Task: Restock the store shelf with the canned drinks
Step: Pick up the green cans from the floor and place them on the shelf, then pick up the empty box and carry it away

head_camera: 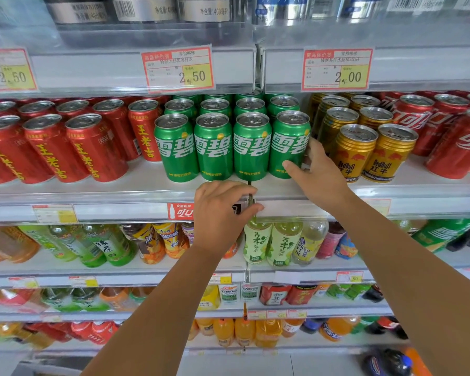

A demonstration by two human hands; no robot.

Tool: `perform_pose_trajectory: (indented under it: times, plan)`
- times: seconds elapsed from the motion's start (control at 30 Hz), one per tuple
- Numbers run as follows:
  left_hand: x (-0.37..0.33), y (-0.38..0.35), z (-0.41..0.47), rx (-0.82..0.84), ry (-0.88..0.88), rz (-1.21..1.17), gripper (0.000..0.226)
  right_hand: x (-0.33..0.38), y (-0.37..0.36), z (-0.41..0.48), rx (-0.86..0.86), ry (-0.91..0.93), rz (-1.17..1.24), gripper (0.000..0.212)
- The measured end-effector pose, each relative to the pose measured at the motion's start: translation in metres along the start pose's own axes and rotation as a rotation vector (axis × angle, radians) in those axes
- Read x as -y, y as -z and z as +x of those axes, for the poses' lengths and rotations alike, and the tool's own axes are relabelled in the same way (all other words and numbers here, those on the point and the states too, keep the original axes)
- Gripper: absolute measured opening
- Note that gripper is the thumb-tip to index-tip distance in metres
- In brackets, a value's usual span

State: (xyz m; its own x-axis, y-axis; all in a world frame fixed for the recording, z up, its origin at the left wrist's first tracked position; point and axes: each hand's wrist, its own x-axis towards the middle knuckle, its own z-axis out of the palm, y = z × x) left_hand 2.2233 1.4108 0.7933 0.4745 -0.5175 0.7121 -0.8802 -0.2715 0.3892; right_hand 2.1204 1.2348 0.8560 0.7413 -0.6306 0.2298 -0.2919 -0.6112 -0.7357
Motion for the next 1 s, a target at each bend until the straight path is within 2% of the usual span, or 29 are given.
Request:
perform_pose_trajectory:
  times: [0.17, 0.3, 0.37, 0.47, 0.57, 0.63, 0.7, 0.87, 1.0]
  plan:
    - [0.000, 0.001, 0.001, 0.010, -0.003, -0.005, 0.033, 0.002, -0.003, -0.002, -0.035, 0.003, -0.085, 0.069]
    - [-0.001, 0.006, 0.003, 0.056, -0.001, 0.007, 0.036, 0.005, -0.001, -0.011, -0.097, 0.008, -0.036, 0.084]
    - [-0.003, 0.010, 0.001, 0.060, 0.000, 0.018, 0.039, 0.007, 0.001, -0.024, -0.138, -0.003, 0.002, 0.085]
    - [-0.012, 0.019, -0.011, -0.040, -0.022, -0.005, 0.032, 0.008, 0.003, -0.056, -0.190, 0.021, 0.119, 0.072]
    - [-0.021, 0.029, -0.049, -0.115, 0.018, -0.048, 0.024, 0.003, -0.003, -0.098, -0.269, 0.088, 0.217, 0.047]
    - [-0.018, 0.031, -0.090, -0.068, 0.113, -0.059, 0.025, -0.004, -0.017, -0.125, -0.250, 0.129, 0.266, 0.034]
    - [-0.010, 0.033, -0.140, -0.002, 0.266, -0.058, 0.027, -0.013, -0.040, -0.147, -0.161, 0.137, 0.257, 0.028]
    - [0.021, 0.057, -0.264, 0.141, 0.753, 0.003, 0.033, -0.035, -0.129, -0.186, 0.166, 0.065, 0.128, 0.024]
    - [0.067, 0.105, -0.362, 0.208, 1.161, 0.097, 0.035, -0.031, -0.222, -0.207, 0.397, 0.090, -0.016, 0.023]
